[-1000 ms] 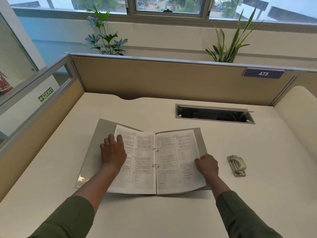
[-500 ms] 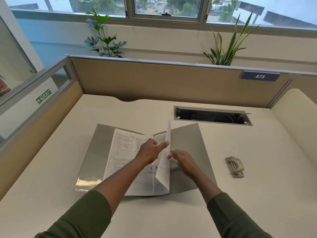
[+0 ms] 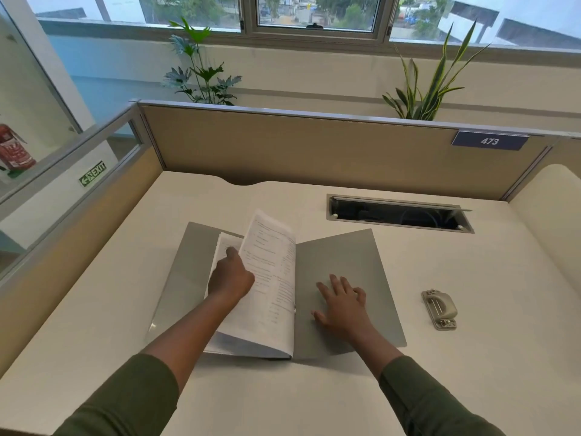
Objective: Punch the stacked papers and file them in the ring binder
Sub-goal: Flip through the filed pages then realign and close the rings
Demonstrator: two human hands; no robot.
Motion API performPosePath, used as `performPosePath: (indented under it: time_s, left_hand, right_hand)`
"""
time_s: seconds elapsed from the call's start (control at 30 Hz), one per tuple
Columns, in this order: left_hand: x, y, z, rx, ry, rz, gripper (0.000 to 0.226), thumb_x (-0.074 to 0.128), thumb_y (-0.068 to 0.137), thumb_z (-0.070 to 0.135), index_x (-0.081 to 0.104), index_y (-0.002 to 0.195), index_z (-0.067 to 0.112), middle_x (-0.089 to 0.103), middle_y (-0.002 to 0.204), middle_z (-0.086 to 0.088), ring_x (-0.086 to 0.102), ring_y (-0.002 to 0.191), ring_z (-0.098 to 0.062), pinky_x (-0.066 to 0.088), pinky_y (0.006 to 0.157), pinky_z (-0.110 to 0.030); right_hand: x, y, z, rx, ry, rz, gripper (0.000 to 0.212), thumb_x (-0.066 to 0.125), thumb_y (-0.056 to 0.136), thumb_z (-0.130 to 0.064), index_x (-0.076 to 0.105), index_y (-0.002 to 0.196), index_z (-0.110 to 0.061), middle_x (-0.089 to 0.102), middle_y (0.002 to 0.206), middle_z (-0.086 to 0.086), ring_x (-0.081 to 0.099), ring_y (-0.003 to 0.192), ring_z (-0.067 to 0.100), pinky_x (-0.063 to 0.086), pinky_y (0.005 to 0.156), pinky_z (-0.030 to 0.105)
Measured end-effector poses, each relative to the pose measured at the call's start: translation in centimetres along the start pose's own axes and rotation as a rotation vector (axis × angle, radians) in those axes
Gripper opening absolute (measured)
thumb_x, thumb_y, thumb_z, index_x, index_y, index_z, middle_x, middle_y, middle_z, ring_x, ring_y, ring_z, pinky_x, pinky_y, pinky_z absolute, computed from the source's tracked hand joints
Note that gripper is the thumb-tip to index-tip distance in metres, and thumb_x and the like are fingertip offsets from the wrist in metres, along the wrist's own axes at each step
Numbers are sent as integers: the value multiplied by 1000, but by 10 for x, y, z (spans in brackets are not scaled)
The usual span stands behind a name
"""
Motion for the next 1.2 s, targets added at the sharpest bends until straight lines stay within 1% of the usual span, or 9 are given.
performPosePath:
  time_s: [0.13,0.27,0.43,0.67,0.73,0.9,1.03,1.1,1.2]
  left_hand:
    - [0,-1,-23,70,173,66,49,51,85,12,30,130,10,62,107,-14,63,89,-34,54,74,-40]
    - [7,-5,-40,114,353,69,54,53,88,16,29,136,13,57,111,-14,61,94,-30,51,80,-39]
    - [13,-4,-53,138,454,119,45,55,87,11,38,129,10,58,106,-13,62,90,-28,52,77,-38]
    - [13,-2,-64,70,478,153,39,62,81,11,45,116,7,57,104,-15,58,91,-31,50,73,-39]
    - [17,-2,-64,4,400,141,38,60,79,10,45,114,7,53,107,-18,53,96,-33,50,75,-40]
    - [22,-3,-55,-300,11,58,46,60,81,15,38,121,6,40,122,-21,44,109,-39,46,77,-45]
    - [19,3,-60,-393,-76,28,53,64,80,19,38,123,5,40,126,-23,47,110,-41,50,86,-49]
    - [15,4,-63,-391,-112,37,50,64,81,20,39,121,4,45,122,-22,52,102,-38,52,79,-45]
    - [9,6,-63,-306,-195,-9,39,62,85,18,42,115,4,55,106,-12,56,79,-23,45,54,-29]
  right_hand:
    - [14,-6,3,38,-19,-2,75,30,89,-69,11,153,-35,-8,164,10,-14,149,35,-5,116,55]
    - [22,-5,5,100,-35,-29,78,22,88,-73,2,154,-37,-18,162,11,-25,145,39,-10,115,57]
    - [30,-3,8,128,-9,-80,78,20,88,-73,-8,153,-39,-22,161,11,-27,144,39,-8,115,59]
    - [40,0,11,161,41,-111,77,23,89,-71,-7,153,-41,-16,162,13,-21,146,40,-2,116,59]
    - [42,0,11,155,48,-112,77,23,89,-71,-7,153,-40,-16,162,13,-19,147,40,-1,116,58]
    - [45,1,13,141,57,-113,77,21,89,-72,-8,152,-40,-16,162,13,-18,147,40,1,117,57]
    - [46,2,15,142,65,-116,77,22,89,-72,-7,153,-40,-15,162,14,-17,147,40,1,117,56]
    - [46,2,16,144,66,-116,77,22,89,-71,-7,153,-40,-14,162,14,-17,147,40,1,118,56]
    - [46,3,15,142,66,-122,76,23,90,-71,-6,153,-39,-14,162,14,-15,147,41,2,117,56]
Point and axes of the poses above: each hand's wrist, its own y-axis towards the middle knuckle, its own x-axis out of the palm, z = x × y, the point moved 2 cm from there along y, towards the middle knuckle
